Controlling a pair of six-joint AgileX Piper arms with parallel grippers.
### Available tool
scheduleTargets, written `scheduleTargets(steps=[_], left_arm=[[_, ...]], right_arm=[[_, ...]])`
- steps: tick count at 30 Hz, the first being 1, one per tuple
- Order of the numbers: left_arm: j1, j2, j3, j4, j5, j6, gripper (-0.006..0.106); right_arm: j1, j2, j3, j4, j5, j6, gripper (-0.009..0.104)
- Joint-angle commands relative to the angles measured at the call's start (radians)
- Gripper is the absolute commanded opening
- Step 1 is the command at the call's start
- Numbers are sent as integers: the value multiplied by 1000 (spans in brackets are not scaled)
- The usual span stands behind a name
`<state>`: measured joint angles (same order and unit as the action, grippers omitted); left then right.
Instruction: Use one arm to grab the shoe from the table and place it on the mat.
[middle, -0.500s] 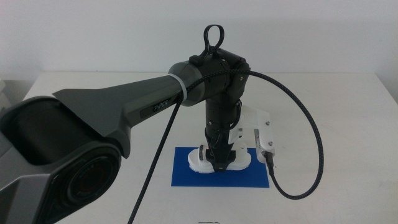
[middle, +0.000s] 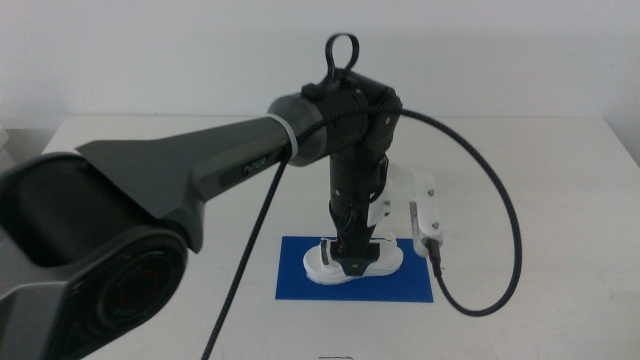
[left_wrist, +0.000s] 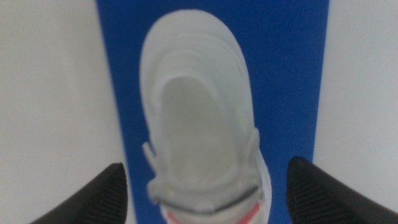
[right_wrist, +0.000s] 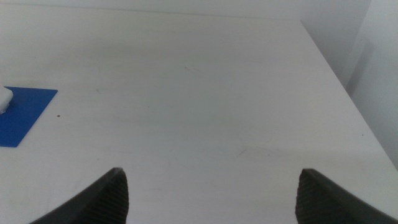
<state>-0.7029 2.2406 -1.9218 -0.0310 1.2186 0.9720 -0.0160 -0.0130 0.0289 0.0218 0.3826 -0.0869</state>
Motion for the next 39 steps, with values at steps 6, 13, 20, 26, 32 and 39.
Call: scheduleTargets(steps=[6,13,20,26,32,39], left_arm=[[-4,-148,-23,23,102,-60,84],[-4,-278,-23,156,101,-239,84],[-1,-451,-23,342,98,-563,84],[-1,-605,-23,510,64,-910,84],[-1,-706,-23,612,59,-1128,84],[-3,-768,-23,706,47,-1239,84]], right_arm=[[2,-19,-19,-8,-56,-12,94],[2,-19,-19,-8,-56,-12,94],[2,-19,-19,-8,-56,-12,94],[2,-19,-19,-8,-56,-12,94],[2,-19,-19,-8,-56,-12,94],[2,-19,-19,-8,-56,-12,94]])
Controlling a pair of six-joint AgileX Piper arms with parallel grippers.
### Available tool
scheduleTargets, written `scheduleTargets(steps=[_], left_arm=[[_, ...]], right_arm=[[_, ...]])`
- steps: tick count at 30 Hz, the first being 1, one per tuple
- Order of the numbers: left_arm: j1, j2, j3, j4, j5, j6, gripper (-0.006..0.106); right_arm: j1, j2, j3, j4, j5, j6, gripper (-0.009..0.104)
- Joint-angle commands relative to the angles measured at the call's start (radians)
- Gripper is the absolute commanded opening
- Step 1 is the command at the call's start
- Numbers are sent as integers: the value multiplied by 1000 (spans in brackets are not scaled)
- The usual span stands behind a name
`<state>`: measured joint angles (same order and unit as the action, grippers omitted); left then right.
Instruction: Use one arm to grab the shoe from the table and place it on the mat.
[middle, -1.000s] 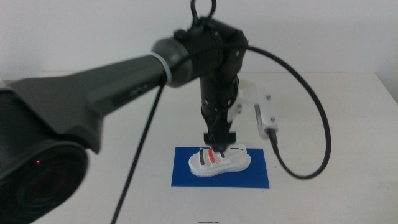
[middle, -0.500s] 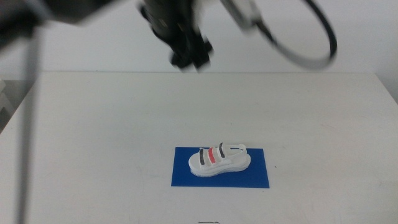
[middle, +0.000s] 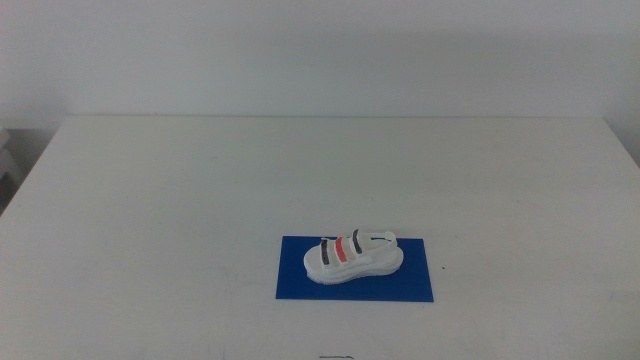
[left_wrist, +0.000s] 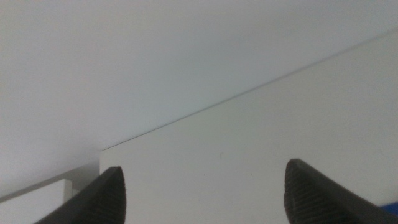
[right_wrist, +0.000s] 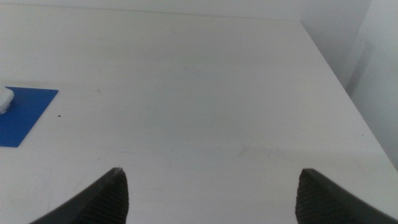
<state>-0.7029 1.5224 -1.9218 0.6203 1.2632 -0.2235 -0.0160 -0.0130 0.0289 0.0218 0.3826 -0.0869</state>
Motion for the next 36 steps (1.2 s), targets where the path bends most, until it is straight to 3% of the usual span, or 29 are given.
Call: scheduleTargets(steps=[1,7,18,22,27,32,36], left_arm=[[-2,-60,-18,51,2,-52,84],[123,-172,125,42,-62,-58,84],[596,-644,861,-233,-669,-31,84],[725,-824,1106,-308,-775,-31,84],[763,-1053,1332,-333,-775,-35,84],[763,-1240,1476,-413,-779,-31,84],[765,-1354,1614,-443,-904,6,84]], right_arm=[[2,-19,-19,-8,-56,-12,94],[2,-19,-19,-8,-56,-12,94],[2,-19,-19,-8,-56,-12,94],[2,-19,-19,-8,-56,-12,94],[2,-19,-19,-8,-56,-12,94],[2,-19,-19,-8,-56,-12,94],[2,-19,-19,-8,-56,-12,94]])
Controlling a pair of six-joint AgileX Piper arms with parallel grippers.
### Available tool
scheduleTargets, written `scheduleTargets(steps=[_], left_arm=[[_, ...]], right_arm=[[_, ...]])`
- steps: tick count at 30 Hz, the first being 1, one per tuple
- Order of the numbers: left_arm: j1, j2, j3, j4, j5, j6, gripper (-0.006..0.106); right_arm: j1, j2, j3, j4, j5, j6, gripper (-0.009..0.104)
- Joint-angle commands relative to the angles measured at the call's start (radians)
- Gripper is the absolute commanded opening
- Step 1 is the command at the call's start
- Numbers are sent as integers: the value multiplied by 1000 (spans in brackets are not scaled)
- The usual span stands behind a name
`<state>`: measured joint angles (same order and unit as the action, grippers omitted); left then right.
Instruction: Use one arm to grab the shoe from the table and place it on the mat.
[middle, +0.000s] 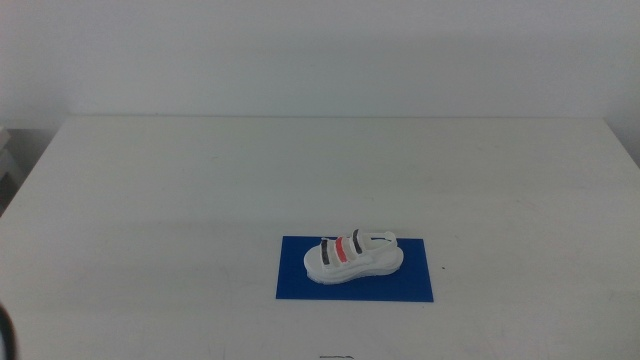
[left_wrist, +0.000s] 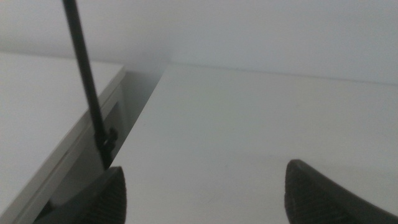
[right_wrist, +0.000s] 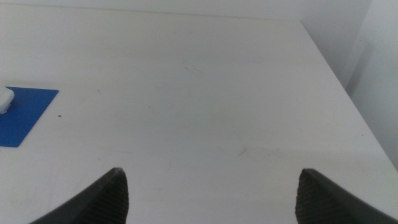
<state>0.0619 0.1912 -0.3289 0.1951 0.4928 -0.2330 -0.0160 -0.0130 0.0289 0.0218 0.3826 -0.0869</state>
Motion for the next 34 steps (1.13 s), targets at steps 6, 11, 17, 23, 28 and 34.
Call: scheduleTargets(steps=[6,11,17,23,28,34], left_arm=[[0,-207,219,-164,-238,216,84],[-12,-227,296,-260,-265,313,84],[-13,-227,301,-221,-265,293,84],[-12,-227,358,-173,-250,290,84],[-12,-227,355,-175,-212,290,84],[-12,-224,355,-178,-211,290,84]], right_arm=[[2,-19,-19,-8,-56,-12,94],[2,-19,-19,-8,-56,-12,94],[2,-19,-19,-8,-56,-12,94],[2,-19,-19,-8,-56,-12,94],[2,-19,-19,-8,-56,-12,94],[2,-19,-19,-8,-56,-12,94]])
